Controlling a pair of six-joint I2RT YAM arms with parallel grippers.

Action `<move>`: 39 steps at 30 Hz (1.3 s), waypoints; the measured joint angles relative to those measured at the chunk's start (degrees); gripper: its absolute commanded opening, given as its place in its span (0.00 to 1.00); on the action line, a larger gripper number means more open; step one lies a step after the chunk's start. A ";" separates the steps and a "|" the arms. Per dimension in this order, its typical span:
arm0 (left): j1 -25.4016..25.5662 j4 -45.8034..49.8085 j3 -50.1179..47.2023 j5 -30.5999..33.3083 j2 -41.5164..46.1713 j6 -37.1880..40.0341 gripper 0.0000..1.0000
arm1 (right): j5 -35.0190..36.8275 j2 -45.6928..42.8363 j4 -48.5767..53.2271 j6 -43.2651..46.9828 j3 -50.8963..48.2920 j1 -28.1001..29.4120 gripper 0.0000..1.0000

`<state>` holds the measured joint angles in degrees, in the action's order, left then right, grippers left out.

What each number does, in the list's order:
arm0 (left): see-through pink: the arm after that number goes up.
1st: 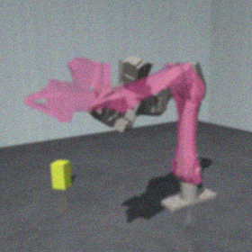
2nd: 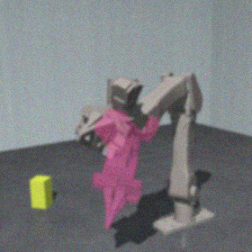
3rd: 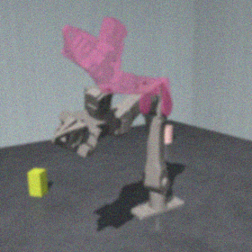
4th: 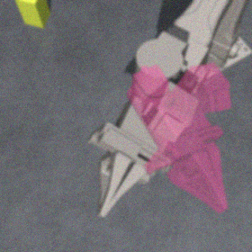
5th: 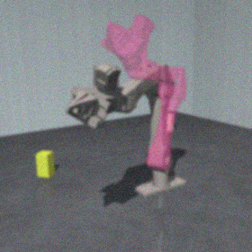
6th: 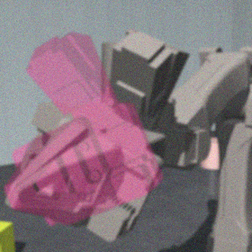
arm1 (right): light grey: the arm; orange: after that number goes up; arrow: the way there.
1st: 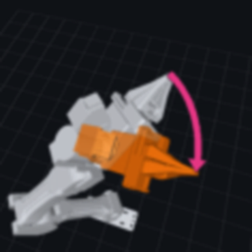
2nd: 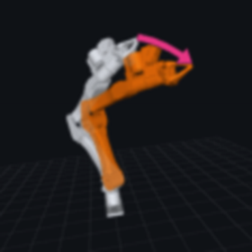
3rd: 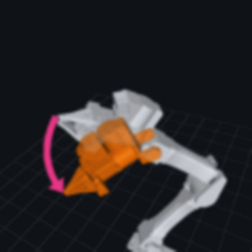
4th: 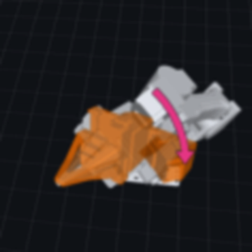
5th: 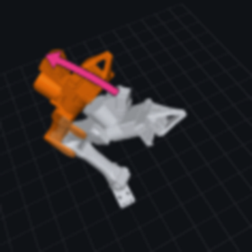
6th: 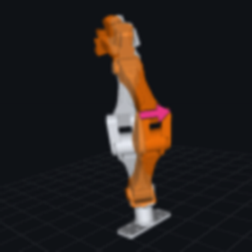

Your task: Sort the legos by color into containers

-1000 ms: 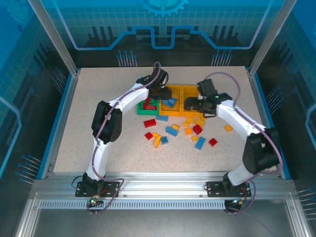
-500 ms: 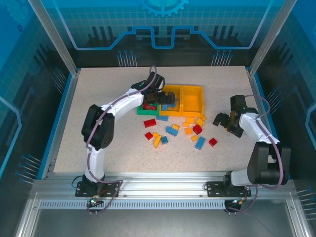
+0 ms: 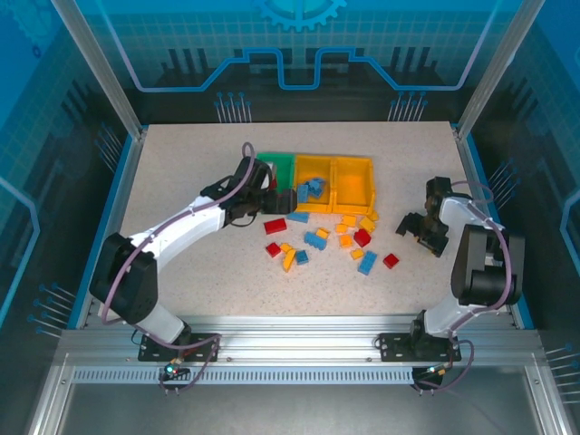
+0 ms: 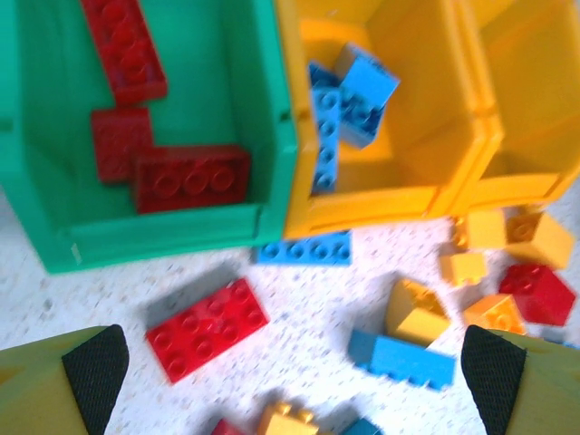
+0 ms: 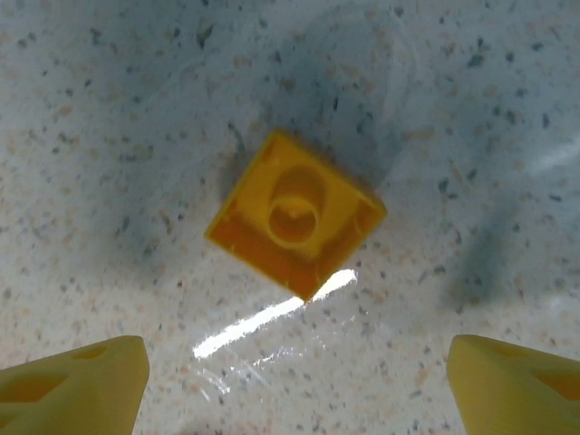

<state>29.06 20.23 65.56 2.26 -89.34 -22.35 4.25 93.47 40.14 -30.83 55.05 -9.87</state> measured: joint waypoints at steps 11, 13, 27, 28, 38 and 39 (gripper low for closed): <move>0.00 0.33 -4.98 3.19 2.45 1.25 0.99 | 0.87 7.91 0.09 0.74 6.05 -1.18 0.67; 0.00 0.22 -5.33 3.52 2.69 1.31 0.99 | 1.75 8.72 1.33 1.05 6.91 -1.29 0.59; 0.00 0.15 -11.02 3.54 4.55 0.55 0.99 | 2.71 9.64 0.11 3.58 8.35 -0.61 0.31; 0.00 0.20 -11.13 3.54 4.59 0.26 0.99 | 2.82 9.64 0.02 3.80 8.37 -0.24 0.31; 0.00 0.70 -11.74 4.66 4.26 -1.42 0.99 | 2.36 1.81 0.02 5.46 14.03 12.70 0.32; 0.00 0.79 -11.80 4.79 3.89 -1.77 0.99 | 2.14 0.50 -0.17 5.66 15.65 14.53 0.32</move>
<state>29.06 21.02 53.76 7.05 -85.45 -24.12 6.39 93.97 39.97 -25.17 70.70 4.67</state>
